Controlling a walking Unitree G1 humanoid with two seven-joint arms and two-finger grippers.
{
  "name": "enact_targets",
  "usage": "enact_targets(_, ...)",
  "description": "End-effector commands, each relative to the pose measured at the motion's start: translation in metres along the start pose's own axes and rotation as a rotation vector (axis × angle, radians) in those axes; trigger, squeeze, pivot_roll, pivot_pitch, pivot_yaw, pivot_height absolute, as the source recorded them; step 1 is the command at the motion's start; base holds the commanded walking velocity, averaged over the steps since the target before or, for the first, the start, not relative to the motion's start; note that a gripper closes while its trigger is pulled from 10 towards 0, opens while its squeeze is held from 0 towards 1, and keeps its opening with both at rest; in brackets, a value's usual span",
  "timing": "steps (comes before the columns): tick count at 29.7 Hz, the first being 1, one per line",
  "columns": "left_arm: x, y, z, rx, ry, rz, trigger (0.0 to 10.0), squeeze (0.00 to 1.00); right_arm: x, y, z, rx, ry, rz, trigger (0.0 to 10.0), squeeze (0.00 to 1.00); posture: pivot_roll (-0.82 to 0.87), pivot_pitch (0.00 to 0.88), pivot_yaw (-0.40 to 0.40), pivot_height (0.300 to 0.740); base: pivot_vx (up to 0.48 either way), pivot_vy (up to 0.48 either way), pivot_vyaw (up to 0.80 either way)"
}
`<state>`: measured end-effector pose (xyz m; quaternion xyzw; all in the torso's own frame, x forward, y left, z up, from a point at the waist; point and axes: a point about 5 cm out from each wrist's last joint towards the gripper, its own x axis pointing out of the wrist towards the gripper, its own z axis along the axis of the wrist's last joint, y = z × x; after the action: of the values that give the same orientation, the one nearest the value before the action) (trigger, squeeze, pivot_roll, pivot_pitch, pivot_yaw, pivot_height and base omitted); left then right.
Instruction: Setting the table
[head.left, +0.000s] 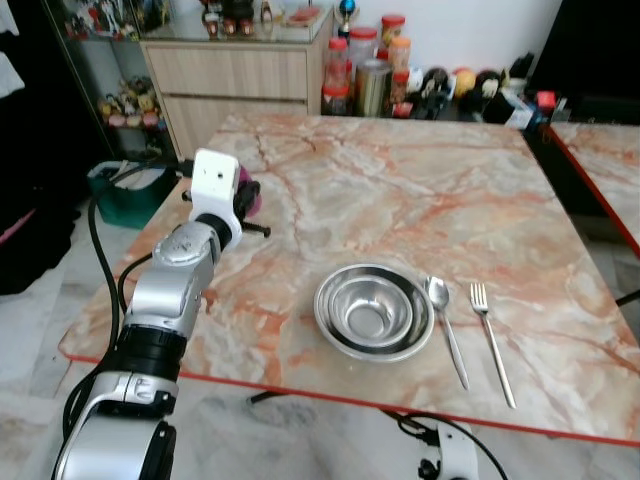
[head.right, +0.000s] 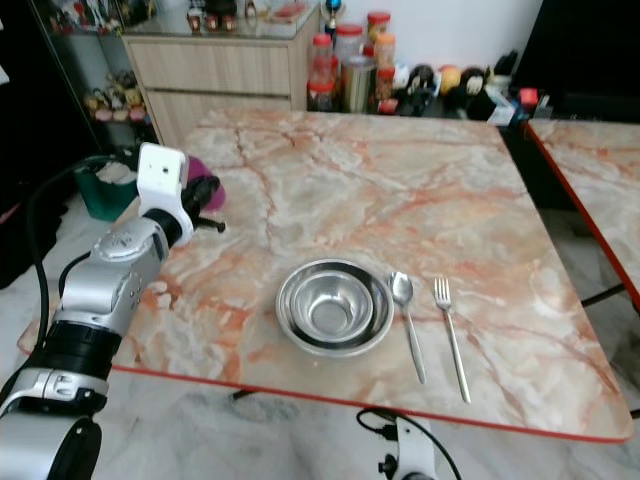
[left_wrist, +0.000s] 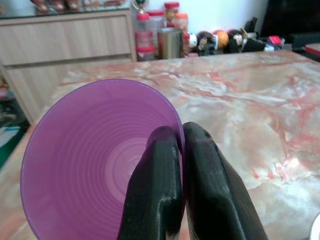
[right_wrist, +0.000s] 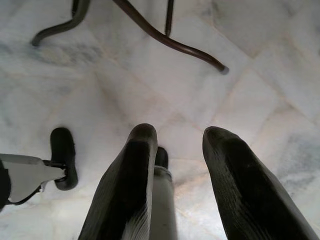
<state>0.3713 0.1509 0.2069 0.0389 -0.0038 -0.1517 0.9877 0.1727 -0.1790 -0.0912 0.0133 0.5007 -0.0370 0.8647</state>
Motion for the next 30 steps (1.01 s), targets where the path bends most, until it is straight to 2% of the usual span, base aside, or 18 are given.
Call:
enact_targets(1, 0.001, 0.001, 0.004, 0.040, 0.042, -0.051, 10.0, 0.00, 0.000, 0.004, 0.001, 0.003, 0.000, 0.011, 10.0, 0.00, 0.08, 0.000, -0.006, 0.740, 0.000, 0.000, 0.00)
enact_targets(2, 0.001, 0.000, 0.001, 0.094, 0.098, -0.092, 10.0, 0.00, 0.000, 0.004, 0.001, 0.002, 0.001, 0.013, 10.0, 0.00, 0.08, 0.000, -0.004, 0.740, 0.000, 0.000, 0.00)
enact_targets(3, 0.002, -0.001, 0.000, 0.108, 0.112, -0.107, 10.0, 0.00, 0.000, 0.004, 0.001, 0.002, 0.002, 0.014, 10.0, 0.00, 0.08, 0.000, -0.004, 0.740, 0.000, 0.000, 0.00)
enact_targets(11, 0.009, -0.009, 0.001, 0.175, 0.214, -0.227, 10.0, 0.00, 0.000, 0.004, 0.001, 0.000, 0.003, 0.019, 10.0, 0.00, 0.09, 0.000, 0.003, 0.740, 0.000, 0.000, 0.00)
enact_targets(14, 0.012, -0.012, 0.002, 0.194, 0.224, -0.243, 10.0, 0.00, 0.000, 0.004, 0.001, -0.001, 0.003, 0.020, 10.0, 0.00, 0.09, 0.000, 0.003, 0.740, 0.000, 0.000, 0.00)
enact_targets(17, 0.023, -0.019, 0.003, 0.218, 0.253, -0.256, 10.0, 0.00, 0.000, 0.005, 0.002, -0.001, 0.002, 0.021, 10.0, 0.00, 0.09, 0.000, 0.007, 0.740, 0.000, 0.000, 0.00)
enact_targets(22, 0.033, -0.023, 0.006, 0.256, 0.288, -0.267, 10.0, 0.00, 0.000, 0.005, 0.002, -0.001, 0.002, 0.022, 10.0, 0.00, 0.09, 0.000, 0.011, 0.740, 0.000, 0.000, 0.00)
enact_targets(30, 0.038, -0.027, 0.002, 0.298, 0.344, -0.304, 10.0, 0.00, 0.000, 0.006, 0.001, 0.002, 0.003, 0.022, 10.0, 0.00, 0.09, 0.000, 0.019, 0.740, 0.000, 0.000, 0.00)
